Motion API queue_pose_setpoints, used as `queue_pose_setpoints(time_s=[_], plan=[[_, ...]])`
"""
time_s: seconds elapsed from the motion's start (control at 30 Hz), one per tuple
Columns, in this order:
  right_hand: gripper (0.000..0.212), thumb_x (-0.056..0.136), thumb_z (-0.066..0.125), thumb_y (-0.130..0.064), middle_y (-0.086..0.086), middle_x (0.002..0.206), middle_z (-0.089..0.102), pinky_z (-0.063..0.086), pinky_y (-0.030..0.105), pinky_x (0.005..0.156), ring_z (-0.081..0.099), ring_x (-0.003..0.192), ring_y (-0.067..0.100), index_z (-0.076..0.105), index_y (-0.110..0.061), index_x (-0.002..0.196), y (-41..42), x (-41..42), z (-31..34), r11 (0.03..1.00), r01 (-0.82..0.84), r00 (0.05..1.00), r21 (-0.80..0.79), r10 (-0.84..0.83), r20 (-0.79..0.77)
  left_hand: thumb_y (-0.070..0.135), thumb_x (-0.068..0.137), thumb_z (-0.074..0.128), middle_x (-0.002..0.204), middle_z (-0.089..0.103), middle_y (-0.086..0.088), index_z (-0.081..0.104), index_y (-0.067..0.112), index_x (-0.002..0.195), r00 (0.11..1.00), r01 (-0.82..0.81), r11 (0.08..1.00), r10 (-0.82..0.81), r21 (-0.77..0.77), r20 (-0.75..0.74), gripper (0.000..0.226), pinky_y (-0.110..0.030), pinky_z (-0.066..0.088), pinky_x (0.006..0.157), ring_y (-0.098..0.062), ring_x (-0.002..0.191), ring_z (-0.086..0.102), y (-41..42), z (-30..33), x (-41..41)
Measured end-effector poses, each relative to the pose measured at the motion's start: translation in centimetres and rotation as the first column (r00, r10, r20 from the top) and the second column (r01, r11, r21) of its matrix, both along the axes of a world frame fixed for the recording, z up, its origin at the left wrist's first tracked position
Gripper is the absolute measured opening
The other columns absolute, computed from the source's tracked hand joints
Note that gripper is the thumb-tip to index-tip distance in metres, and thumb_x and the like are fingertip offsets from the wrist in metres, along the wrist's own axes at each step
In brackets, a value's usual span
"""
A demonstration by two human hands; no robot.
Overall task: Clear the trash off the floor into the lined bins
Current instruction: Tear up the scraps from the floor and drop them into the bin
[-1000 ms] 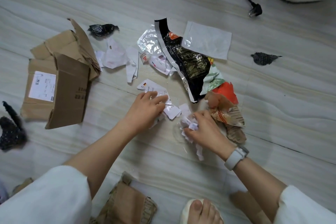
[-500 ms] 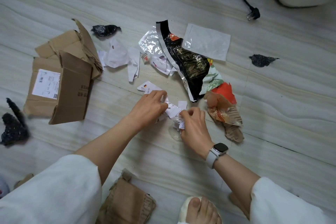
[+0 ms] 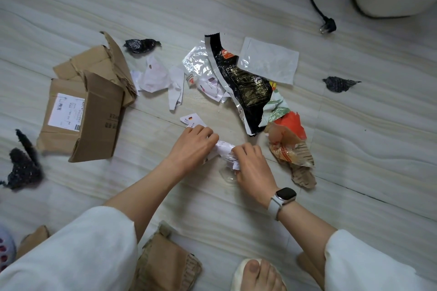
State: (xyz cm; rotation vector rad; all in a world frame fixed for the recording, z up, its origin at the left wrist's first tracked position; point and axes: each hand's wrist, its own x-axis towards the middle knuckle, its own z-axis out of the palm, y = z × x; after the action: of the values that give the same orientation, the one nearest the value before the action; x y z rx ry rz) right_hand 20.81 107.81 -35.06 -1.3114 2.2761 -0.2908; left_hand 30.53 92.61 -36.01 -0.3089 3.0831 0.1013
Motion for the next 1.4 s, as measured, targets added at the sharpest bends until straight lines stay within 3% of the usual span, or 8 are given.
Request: queue_pose_setpoints(time_s=[0.23,0.37,0.67,0.83,1.03,1.13,1.23,1.4], plan=[[0.037,0.078,0.048,0.003,0.011,0.107,0.047,0.036,0.032,0.078,0.042,0.099,0.028,0.049,-0.01,0.112,1.1,0.1,0.1,0.993,0.116,0.99,-0.035,-0.113,0.079,0.01,0.034,0.082,0.057,0.057,0.0,0.051,0.013,0.076,0.994,-0.111,0.993,0.111,0.035,0.013,0.053,-0.022,0.031,0.041,-0.021,0.05,0.054,0.8,0.0,0.6],[0.04,0.078,0.052,0.001,0.009,0.11,0.051,0.036,0.029,0.077,0.046,0.103,0.026,0.048,-0.012,0.116,1.4,0.3,1.0,0.978,0.182,0.966,-0.099,-0.158,0.207,0.007,0.068,0.067,0.082,0.061,-0.01,0.056,0.007,0.091,0.9,-0.414,0.841,0.436,0.347,0.016,0.025,-0.032,0.035,0.057,-0.031,0.079,0.058,1.6,0.2,2.8],[0.048,0.073,0.052,0.008,-0.005,0.097,0.05,0.033,0.008,0.062,0.045,0.074,0.008,0.049,-0.012,0.118,-7.7,4.3,11.6,0.851,0.218,0.941,-0.478,-0.053,0.334,0.005,0.078,0.066,0.077,0.065,-0.011,0.045,0.025,0.09,0.759,-0.444,0.826,0.553,0.348,-0.344,0.031,-0.027,0.037,0.056,-0.032,0.068,0.062,-5.8,14.4,10.4],[0.045,0.076,0.052,0.007,-0.006,0.092,0.054,0.036,0.006,0.059,0.048,0.066,0.002,0.05,-0.012,0.117,-15.6,13.1,19.3,0.761,0.036,0.887,-0.648,0.275,0.372,0.006,0.079,0.068,0.091,0.069,-0.014,0.059,0.005,0.099,0.456,-0.62,0.68,0.718,0.391,-0.526,0.022,-0.031,0.04,0.068,-0.032,0.081,0.065,-8.8,24.8,20.5],[0.038,0.08,0.06,-0.002,-0.004,0.09,0.056,0.038,0.015,0.068,0.051,0.079,0.011,0.052,-0.013,0.115,-19.9,26.9,25.2,0.694,-0.173,0.747,-0.699,0.555,0.366,0.012,0.075,0.071,0.091,0.062,-0.007,0.057,0.017,0.107,0.084,-0.736,0.32,0.918,0.597,-0.389,0.036,-0.034,0.045,0.075,-0.026,0.081,0.057,-7.4,29.1,37.4],[0.043,0.084,0.062,-0.019,-0.014,0.086,0.048,0.035,0.018,0.072,0.046,0.084,0.009,0.044,-0.017,0.123,-19.8,32.8,25.8,0.705,-0.317,0.679,-0.635,0.636,0.367,0.015,0.077,0.068,0.099,0.062,-0.004,0.059,0.012,0.107,0.079,-0.706,0.254,0.956,0.661,-0.283,0.031,-0.023,0.039,0.073,-0.019,0.088,0.056,-4.9,27.8,43.4],[0.058,0.085,0.06,-0.038,-0.006,0.105,0.052,0.042,0.03,0.085,0.051,0.099,0.017,0.032,-0.02,0.133,-19.7,37.5,24.8,0.667,-0.503,0.658,-0.549,0.708,0.257,0.045,0.075,0.054,0.115,0.059,-0.005,0.061,0.015,0.113,0.237,-0.891,0.282,0.958,0.355,-0.163,0.049,-0.028,0.037,0.087,-0.024,0.108,0.052,-3.3,25.0,47.5],[0.095,0.08,0.062,-0.048,0.01,0.155,0.004,0.021,0.039,0.112,0.013,0.141,0.028,-0.002,-0.025,0.146,-19.7,40.4,23.0,0.589,-0.732,0.663,-0.342,0.731,-0.161,0.04,0.092,0.044,0.154,0.02,-0.003,0.033,0.025,0.141,0.189,-0.977,0.204,0.962,0.06,-0.195,0.052,-0.052,0.009,0.111,-0.025,0.142,0.011,-1.8,24.2,49.7]])
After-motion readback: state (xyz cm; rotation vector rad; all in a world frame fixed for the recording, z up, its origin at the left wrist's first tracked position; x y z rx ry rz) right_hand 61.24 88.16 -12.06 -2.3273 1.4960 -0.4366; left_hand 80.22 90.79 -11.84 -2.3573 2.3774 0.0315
